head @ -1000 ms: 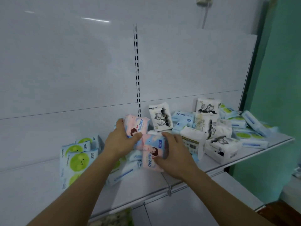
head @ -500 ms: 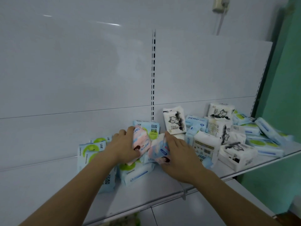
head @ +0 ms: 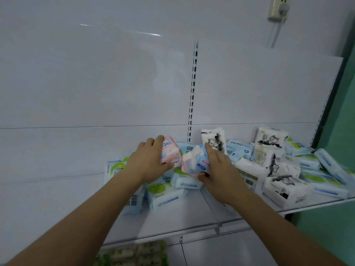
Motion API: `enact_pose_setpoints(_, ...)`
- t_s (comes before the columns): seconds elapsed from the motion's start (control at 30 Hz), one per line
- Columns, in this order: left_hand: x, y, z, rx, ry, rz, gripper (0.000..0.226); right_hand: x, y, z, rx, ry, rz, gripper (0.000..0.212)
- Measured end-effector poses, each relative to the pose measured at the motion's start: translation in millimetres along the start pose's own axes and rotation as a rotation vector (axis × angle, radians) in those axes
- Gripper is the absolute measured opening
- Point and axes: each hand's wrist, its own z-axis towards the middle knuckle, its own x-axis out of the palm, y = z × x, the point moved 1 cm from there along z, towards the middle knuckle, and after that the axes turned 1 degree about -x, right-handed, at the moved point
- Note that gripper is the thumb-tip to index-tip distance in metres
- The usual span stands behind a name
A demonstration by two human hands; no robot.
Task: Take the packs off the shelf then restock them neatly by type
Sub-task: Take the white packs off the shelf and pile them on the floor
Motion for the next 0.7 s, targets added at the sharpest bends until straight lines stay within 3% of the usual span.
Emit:
enact_pose_setpoints(0.13, -28.2, -3.8, -13.8, -0.004, -0.003, 0.053, 0.089, -22.7, 3.0, 11.6, -0.135, -0.012, 0.066, 0.087)
enact_pose_setpoints(0.33, -57.7, -17.3, -58.4, 0.013, 0.021, 0.211, 0.089, -38.6, 30.7, 15.3, -0.369, 0.064, -0.048, 0.084)
enact_pose_setpoints(0.7, -131.9, 32.8, -178.5, -0.24, 0.015, 0.42, 0.09, -16.7, 164.9, -4.6, -0.677, 0.142, -0.065, 0.085)
